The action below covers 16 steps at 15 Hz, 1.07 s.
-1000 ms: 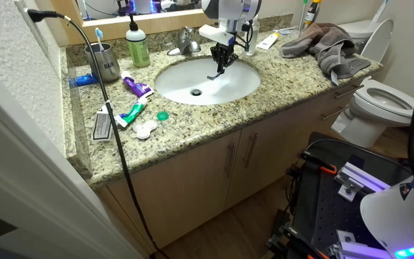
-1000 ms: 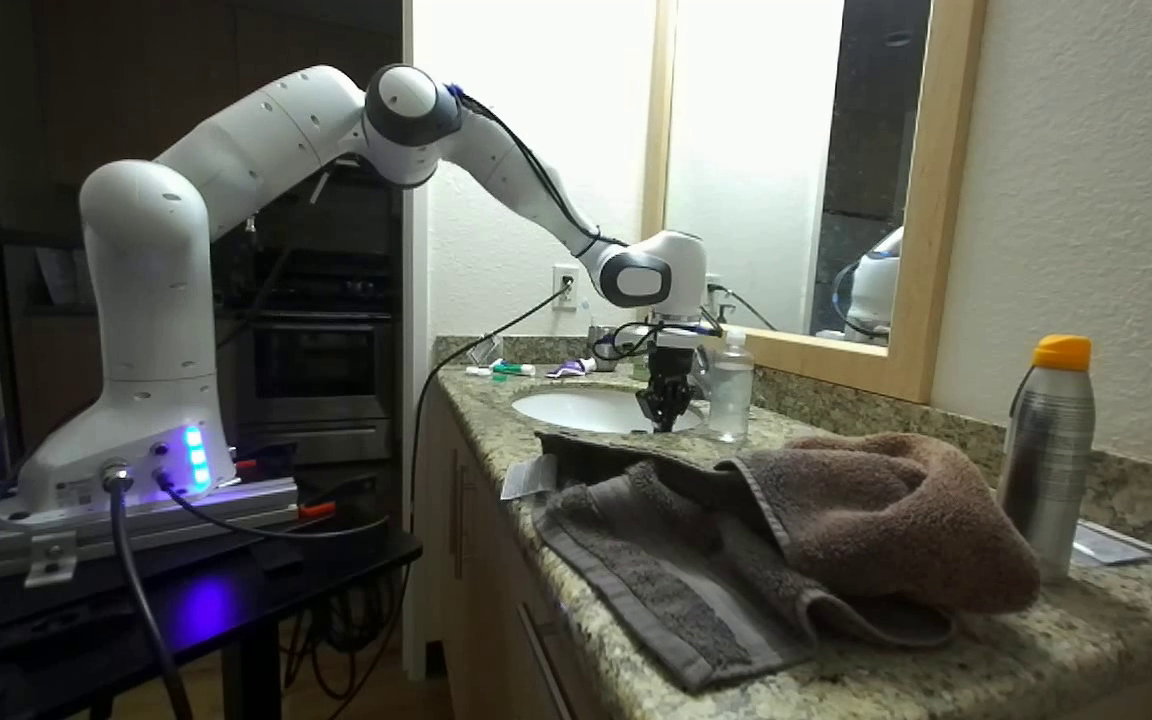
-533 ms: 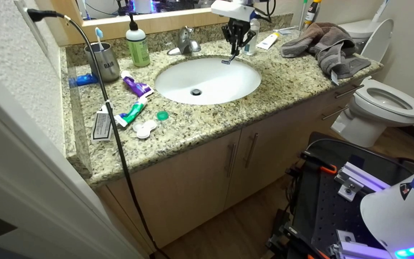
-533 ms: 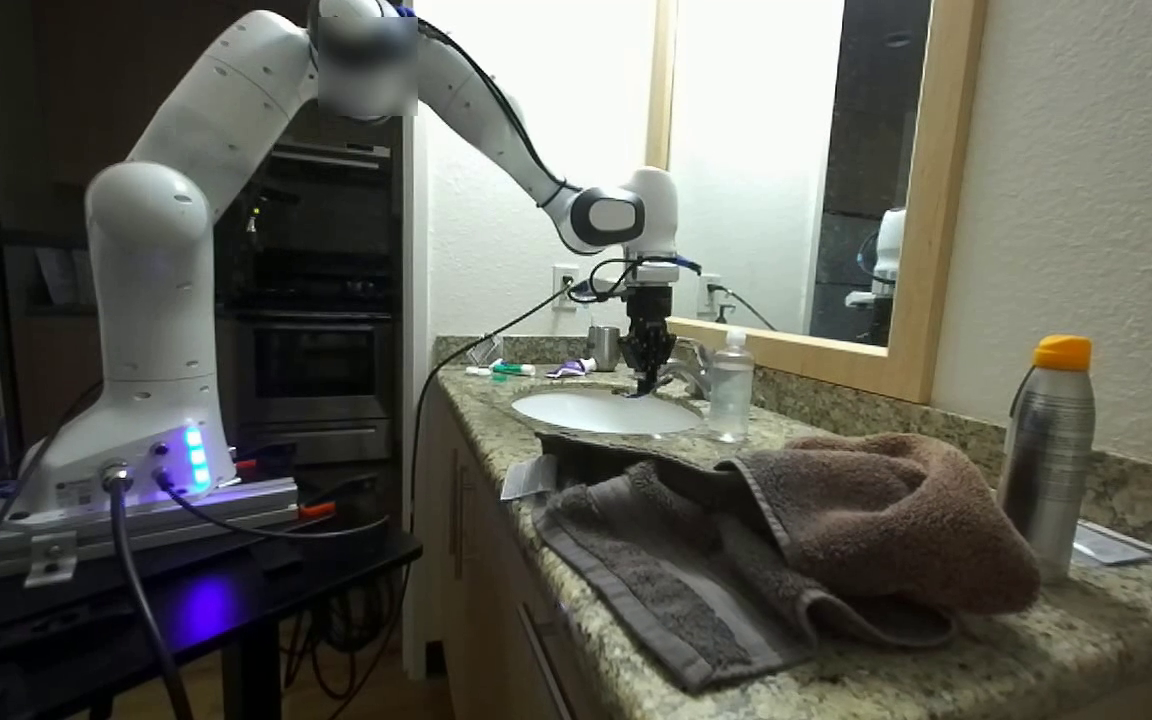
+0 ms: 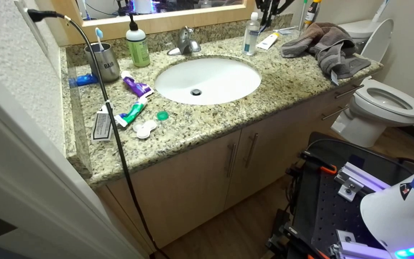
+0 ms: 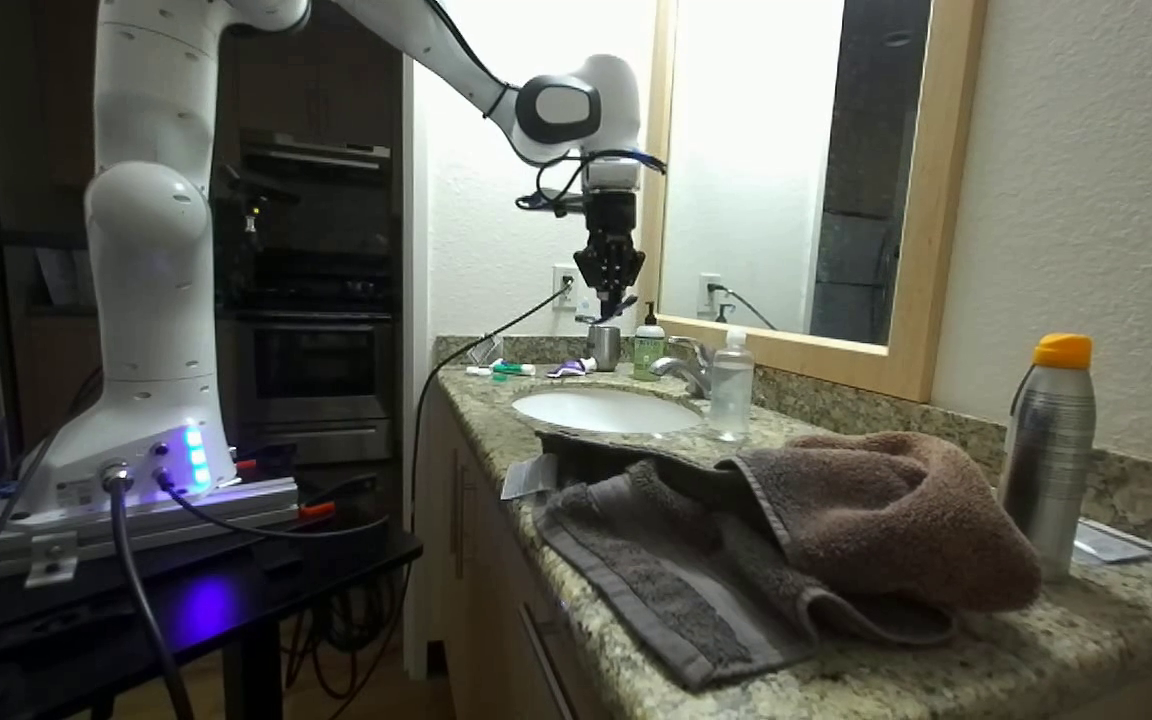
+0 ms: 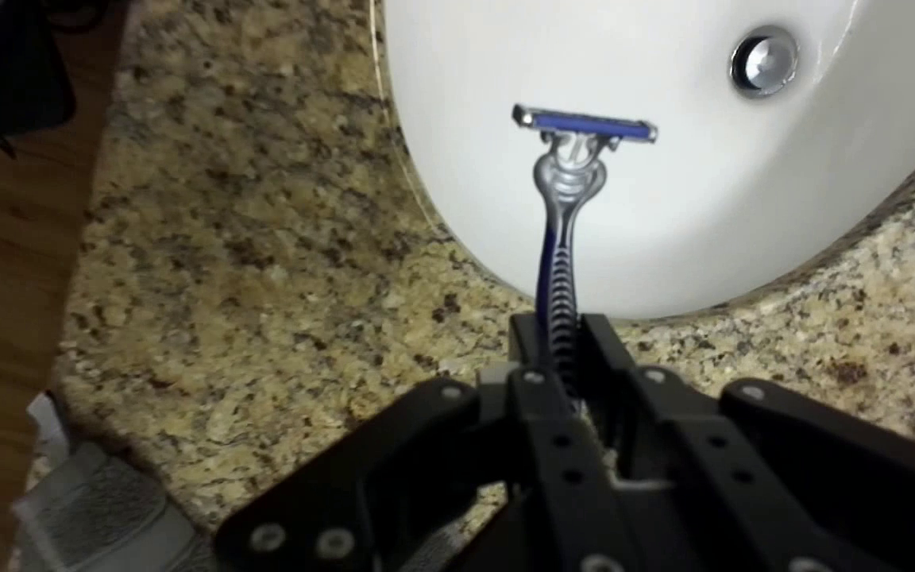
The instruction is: Remove the shaving stick from the hand basin sink and put it on the base top
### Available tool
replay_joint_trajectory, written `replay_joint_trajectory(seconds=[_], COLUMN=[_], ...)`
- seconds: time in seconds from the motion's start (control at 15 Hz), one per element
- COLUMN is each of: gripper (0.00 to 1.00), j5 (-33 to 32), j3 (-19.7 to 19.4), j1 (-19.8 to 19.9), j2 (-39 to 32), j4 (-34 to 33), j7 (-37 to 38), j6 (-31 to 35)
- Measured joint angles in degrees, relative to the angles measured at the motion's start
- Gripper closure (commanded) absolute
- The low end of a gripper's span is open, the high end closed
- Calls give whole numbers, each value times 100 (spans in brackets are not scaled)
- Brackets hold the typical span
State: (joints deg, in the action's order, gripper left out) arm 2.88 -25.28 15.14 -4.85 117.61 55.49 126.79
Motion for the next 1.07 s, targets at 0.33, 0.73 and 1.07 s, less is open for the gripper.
replay_joint_trajectory(seconds=[0.33, 0.73, 1.07], gripper=[96, 96, 96], j5=[48, 854, 1196], j3=[-38, -44, -27], j1=[474, 698, 701], j2=[581, -417, -1654], j4=[7, -170, -654], j7=[188, 936, 2079], j6=[-915, -95, 982])
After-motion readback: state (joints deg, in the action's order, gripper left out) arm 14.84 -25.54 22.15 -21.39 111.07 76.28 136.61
